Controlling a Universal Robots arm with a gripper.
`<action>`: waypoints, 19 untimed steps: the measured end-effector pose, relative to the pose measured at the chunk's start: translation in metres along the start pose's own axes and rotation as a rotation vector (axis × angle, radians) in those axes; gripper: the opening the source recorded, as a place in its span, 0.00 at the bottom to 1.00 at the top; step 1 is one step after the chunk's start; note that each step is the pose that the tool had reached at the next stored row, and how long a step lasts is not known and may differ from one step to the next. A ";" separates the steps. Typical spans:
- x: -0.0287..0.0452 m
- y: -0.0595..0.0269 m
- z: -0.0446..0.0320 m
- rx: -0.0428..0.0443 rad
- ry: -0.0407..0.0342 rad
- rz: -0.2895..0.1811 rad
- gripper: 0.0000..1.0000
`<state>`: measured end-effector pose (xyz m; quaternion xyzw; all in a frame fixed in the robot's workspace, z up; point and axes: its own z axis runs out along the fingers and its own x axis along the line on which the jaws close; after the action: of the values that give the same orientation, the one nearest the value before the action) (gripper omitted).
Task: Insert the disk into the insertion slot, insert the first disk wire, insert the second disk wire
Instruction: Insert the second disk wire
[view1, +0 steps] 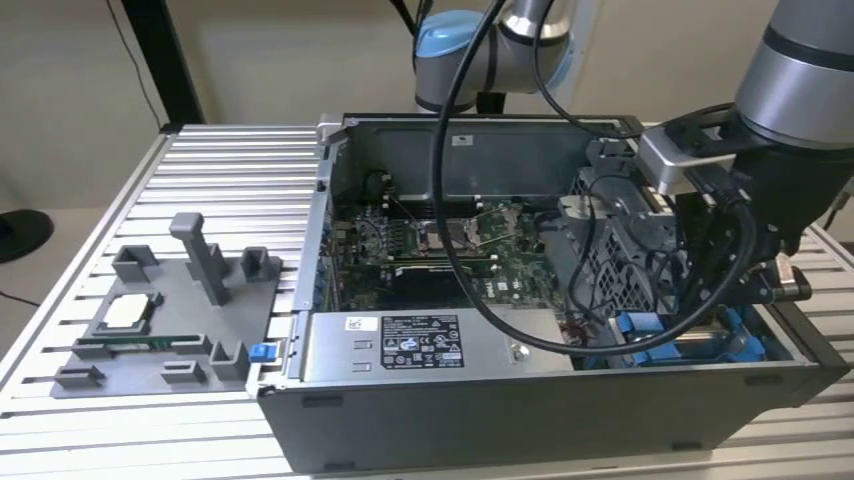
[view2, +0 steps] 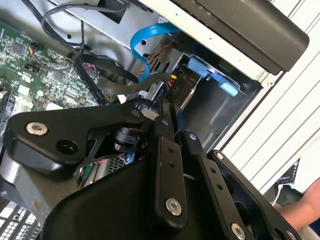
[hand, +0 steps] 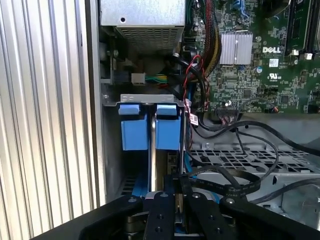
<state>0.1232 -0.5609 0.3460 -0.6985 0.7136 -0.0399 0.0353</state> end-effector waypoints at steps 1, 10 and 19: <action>0.0000 0.0000 0.0003 0.0002 0.0000 0.000 0.00; 0.0000 0.0002 0.0039 0.0040 -0.0001 0.000 0.00; 0.0000 0.0008 0.0090 0.0065 0.0006 0.000 0.00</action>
<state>0.1234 -0.5609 0.3370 -0.6984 0.7135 -0.0424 0.0373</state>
